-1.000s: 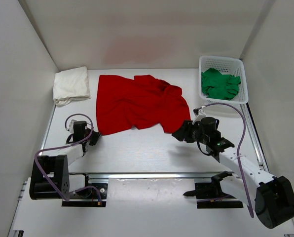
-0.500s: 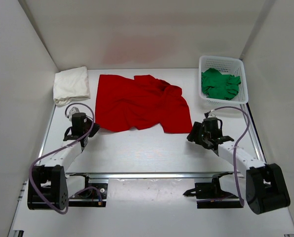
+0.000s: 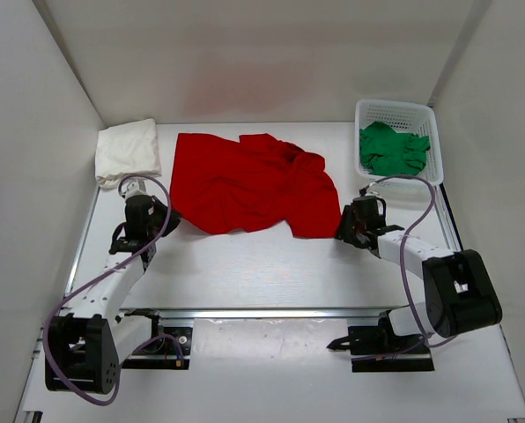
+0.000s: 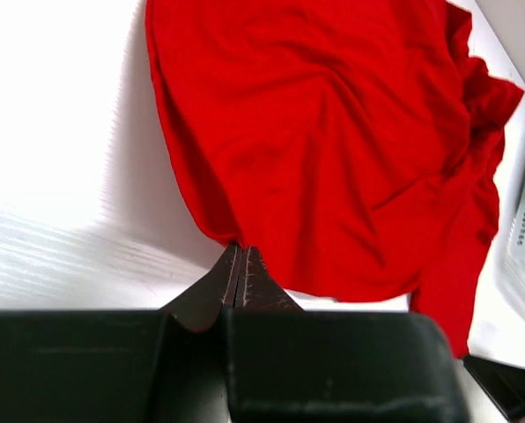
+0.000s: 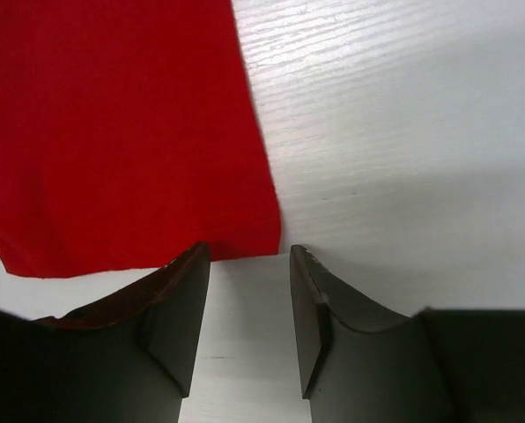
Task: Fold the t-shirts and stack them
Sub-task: Flatten out the tshirt
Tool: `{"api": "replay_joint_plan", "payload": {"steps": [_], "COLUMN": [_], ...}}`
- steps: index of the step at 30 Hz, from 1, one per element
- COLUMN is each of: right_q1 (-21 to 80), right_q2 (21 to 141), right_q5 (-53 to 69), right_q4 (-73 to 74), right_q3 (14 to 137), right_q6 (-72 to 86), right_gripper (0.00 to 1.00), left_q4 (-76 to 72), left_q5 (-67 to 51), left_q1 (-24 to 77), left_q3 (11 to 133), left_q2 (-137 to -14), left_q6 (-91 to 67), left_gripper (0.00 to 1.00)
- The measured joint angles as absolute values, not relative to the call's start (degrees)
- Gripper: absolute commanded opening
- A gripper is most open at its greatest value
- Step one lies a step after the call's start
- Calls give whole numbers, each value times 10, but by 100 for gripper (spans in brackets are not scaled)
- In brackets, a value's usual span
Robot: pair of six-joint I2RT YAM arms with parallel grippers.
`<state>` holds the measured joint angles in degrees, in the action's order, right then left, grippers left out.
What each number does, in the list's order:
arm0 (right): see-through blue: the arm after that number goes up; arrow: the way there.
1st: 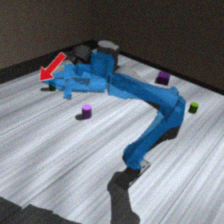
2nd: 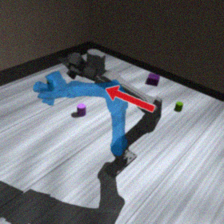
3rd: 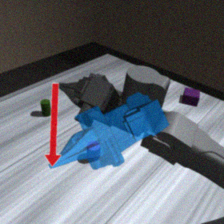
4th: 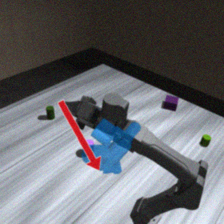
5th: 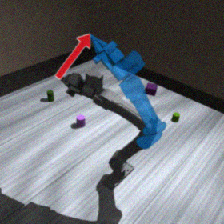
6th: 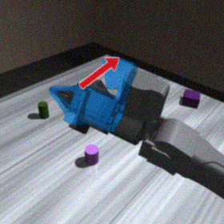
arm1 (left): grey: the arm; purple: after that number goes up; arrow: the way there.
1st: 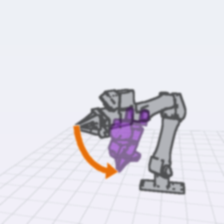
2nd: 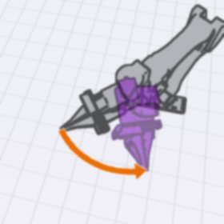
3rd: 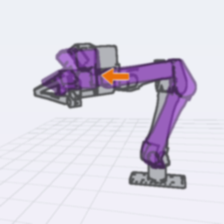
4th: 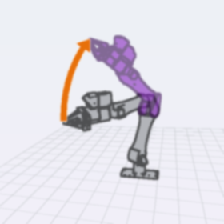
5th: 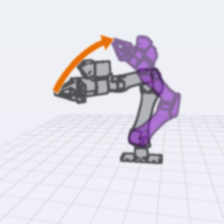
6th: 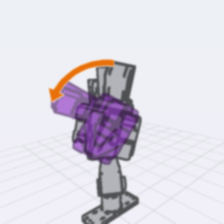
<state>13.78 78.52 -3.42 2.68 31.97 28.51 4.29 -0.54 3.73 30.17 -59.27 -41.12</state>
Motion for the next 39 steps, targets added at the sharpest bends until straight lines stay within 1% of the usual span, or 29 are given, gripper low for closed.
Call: {"api": "replay_joint_plan", "payload": {"steps": [1,3,6,9,14,17,19,22,26,29,32,34,36,39], "right_q1": [141,146,144,141,145,160,172,194,240,272,280,281,261,173], "right_q2": [788,795,809,823,813,750,689,626,630,677,764,818,834,839], "right_q5": [-37,-41,-40,-38,-47,-68,-86,-118,-176,-206,-213,-210,-187,-89], "right_q4": [25,22,21,19,32,92,151,232,315,378,438,454,444,441], "right_q3": [322,326,336,344,344,354,393,527,796,1012,1247,1371,1389,1342], "right_q6": [286,287,287,291,296,293,284,265,223,186,147,125,114,117], "right_gripper": [40,37,25,1,0,0,0,0,0,0,0,0,0,0], "left_q4": [43,43,42,39,43,69,95,118,105,91,85,88,89,105], "left_q5": [-10,-16,-22,-29,-33,-60,-84,-140,-243,-294,-341,-354,-362,-351], "left_q1": [38,39,47,54,71,72,63,35,-32,-85,-133,-150,-154,-141], "left_q3": [302,302,302,302,318,379,446,583,745,816,873,905,934,963], "left_q2": [-594,-595,-597,-605,-615,-635,-651,-674,-695,-696,-703,-712,-726,-748], "left_q6": [-411,-412,-412,-412,-407,-393,-384,-381,-412,-442,-480,-495,-505,-495], "left_gripper": [0,0,0,0,0,0,0,0,0,0,0,0,0,0]}}
